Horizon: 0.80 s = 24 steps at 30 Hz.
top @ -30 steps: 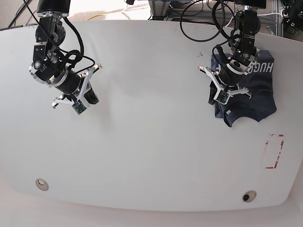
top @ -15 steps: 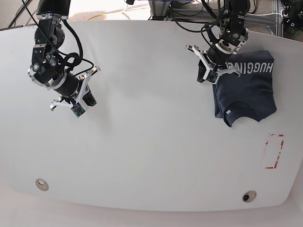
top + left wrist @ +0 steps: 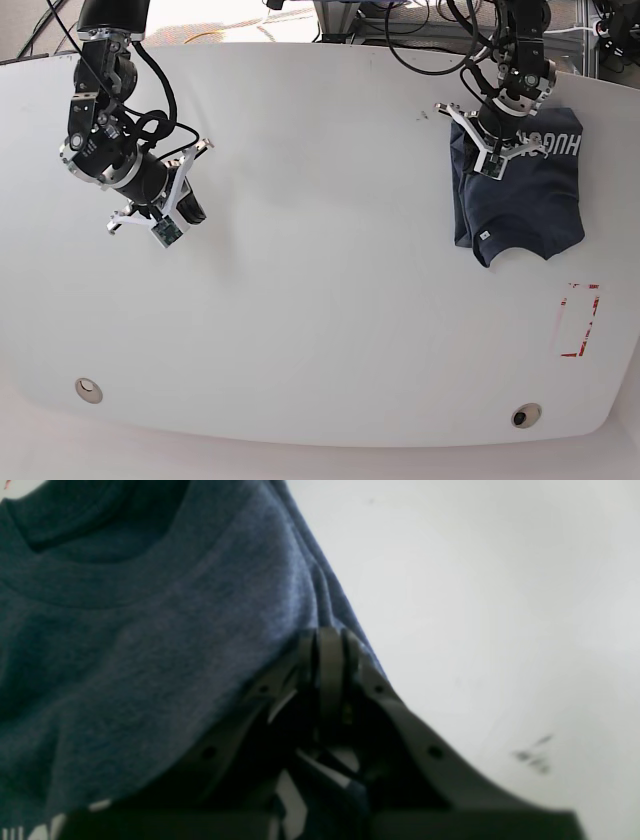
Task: Layout the t-shirt on the table in an organized manner, then fold the t-shirt properly
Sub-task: 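Drag the folded shirt with the left gripper to the table's corner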
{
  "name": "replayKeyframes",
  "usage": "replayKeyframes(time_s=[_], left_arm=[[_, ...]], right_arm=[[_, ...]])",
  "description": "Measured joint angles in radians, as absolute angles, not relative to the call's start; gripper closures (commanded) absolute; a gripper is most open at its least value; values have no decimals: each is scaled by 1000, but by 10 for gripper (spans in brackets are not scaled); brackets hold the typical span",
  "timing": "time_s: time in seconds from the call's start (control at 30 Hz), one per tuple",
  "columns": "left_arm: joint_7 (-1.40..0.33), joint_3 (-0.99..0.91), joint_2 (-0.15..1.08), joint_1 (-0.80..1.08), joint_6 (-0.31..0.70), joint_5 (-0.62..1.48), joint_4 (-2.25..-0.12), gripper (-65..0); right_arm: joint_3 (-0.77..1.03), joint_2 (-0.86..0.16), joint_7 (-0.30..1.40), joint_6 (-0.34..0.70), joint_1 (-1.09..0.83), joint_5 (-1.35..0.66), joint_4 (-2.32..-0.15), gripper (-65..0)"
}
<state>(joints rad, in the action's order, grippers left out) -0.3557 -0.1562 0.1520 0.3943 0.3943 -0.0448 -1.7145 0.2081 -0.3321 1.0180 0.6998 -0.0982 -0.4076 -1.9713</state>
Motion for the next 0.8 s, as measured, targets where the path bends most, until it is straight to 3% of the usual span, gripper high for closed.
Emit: replayKeyframes(time_s=[0.47, 0.8], left_arm=[[-367, -398, 162, 393, 500, -46, -1686, 0], [-374, -323, 144, 367, 534, -53, -1708, 0]], right_arm=[[208, -332, 1018, 700, -98, -407, -1972, -3], [208, -332, 1018, 700, -99, -407, -1972, -3]])
